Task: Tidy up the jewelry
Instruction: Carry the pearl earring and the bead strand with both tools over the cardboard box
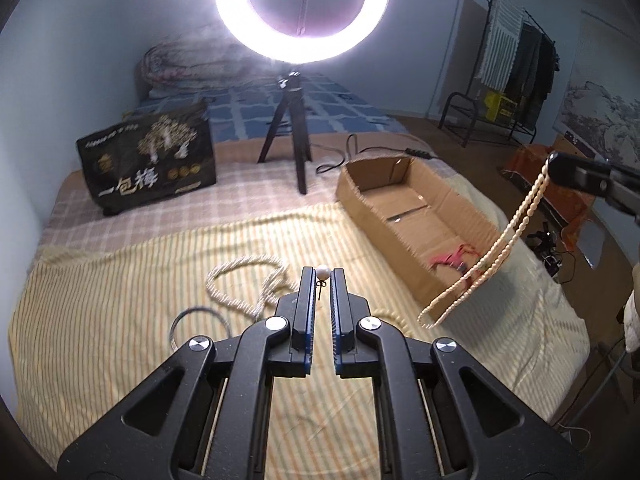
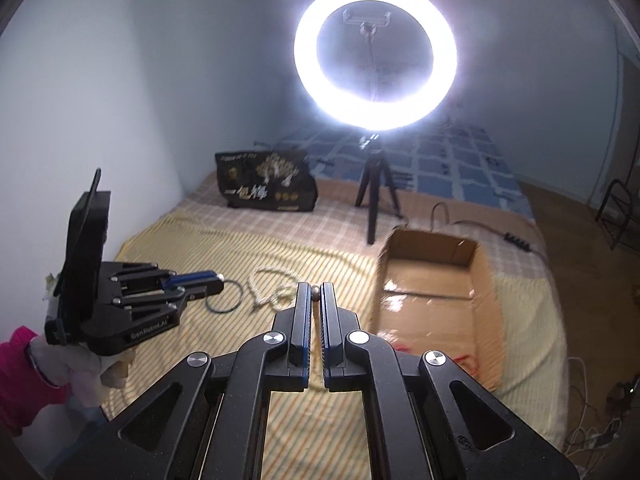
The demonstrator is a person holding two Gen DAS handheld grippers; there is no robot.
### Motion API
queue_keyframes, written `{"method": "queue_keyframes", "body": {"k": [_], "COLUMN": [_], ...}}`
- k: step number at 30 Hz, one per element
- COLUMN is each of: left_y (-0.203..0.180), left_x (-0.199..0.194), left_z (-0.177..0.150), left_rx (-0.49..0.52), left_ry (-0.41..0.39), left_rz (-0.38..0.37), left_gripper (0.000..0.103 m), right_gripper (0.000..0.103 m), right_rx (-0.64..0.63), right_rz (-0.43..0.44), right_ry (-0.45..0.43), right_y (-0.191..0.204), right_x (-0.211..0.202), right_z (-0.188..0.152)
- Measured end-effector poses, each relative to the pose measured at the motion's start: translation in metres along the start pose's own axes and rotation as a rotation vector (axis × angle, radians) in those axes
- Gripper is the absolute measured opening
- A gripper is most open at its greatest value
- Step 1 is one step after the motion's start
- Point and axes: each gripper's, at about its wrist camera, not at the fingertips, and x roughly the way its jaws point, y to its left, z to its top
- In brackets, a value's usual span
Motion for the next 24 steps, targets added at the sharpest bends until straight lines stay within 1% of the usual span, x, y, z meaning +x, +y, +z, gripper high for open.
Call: {"method": "queue_keyframes", "body": {"k": [7, 13, 19, 24], "left_y": [-0.027, -0.049, -0.071, -0.083], "left_x": [0.019, 0.046, 0.082, 0.111], "left_z": [0.034, 0.058, 0.074, 0.081], "left_rx": [0.044, 0.058, 0.069, 0.067], "left_ry": [-0.019, -0.016, 0.008, 0.033], "left_rz": [-0.037, -0.082, -0.119, -0.134], "left_gripper": [0.005, 0.005, 0.005, 0.005], "right_gripper": [0.003, 0.003, 0.003, 0.003], "right_rx": [0.000, 0.019, 0.041, 0.061], "right_rz": [-0.052, -0.085, -0.118, -0.140], "right_ry": [-0.034, -0.034, -0.019, 0.001], "right_y": [-0.027, -0.056, -0.087, -0.110], "right_x": [-0.005, 0.008, 0.026, 0.041], "right_z": [0.022, 0.031, 0.034, 0.032]}}
